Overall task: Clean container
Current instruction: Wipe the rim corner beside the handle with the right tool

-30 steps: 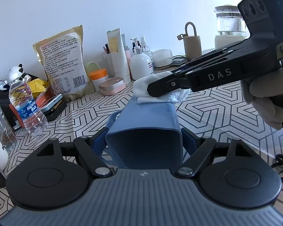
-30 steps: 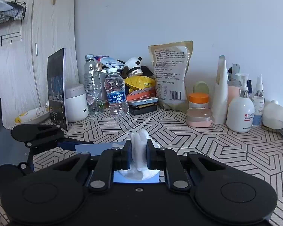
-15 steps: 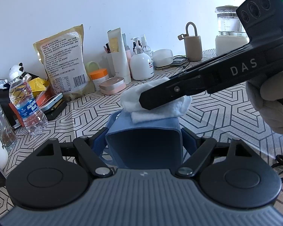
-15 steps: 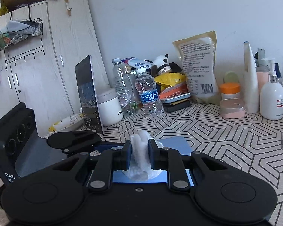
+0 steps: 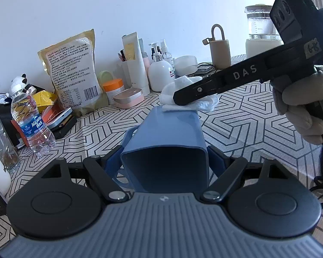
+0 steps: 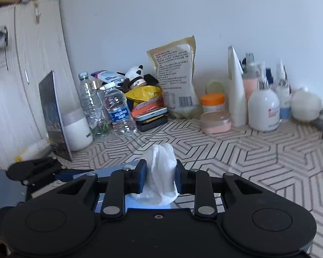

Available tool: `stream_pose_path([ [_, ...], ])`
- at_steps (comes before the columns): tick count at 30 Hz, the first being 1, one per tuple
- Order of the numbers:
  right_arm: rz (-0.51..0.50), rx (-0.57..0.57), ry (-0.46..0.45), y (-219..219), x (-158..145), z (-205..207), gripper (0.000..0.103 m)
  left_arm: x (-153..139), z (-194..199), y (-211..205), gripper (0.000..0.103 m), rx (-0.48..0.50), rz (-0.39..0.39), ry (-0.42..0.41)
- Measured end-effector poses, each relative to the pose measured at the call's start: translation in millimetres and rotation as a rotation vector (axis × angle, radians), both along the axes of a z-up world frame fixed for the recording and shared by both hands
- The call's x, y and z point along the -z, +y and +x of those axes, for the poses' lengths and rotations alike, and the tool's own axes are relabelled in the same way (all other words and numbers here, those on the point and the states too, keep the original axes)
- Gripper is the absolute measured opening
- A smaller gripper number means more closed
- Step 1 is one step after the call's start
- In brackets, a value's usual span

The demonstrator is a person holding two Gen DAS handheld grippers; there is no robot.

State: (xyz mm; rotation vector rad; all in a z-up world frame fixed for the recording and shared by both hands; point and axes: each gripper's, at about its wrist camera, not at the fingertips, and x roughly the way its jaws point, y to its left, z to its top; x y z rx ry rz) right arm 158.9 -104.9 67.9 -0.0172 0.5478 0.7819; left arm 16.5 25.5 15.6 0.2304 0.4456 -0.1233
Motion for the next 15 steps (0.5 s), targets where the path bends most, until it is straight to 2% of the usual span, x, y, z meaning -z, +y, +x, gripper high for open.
stream_pose_path([
  [8,0.025,0.000,0.029,-4,2,1,0.033,0,-1,-1,0.083,-0.001,-0.001,0.000],
  [11,0.034,-0.045,0.041,-1,1,-2,0.033,-1,-1,2,0.083,-0.020,-0.017,0.003],
  [13,0.037,-0.082,0.047,2,1,-5,0.039,-1,1,5,0.084,-0.053,-0.035,0.010],
  [15,0.018,-0.107,0.029,7,0,-9,0.039,-1,1,9,0.085,-0.066,-0.057,0.010],
])
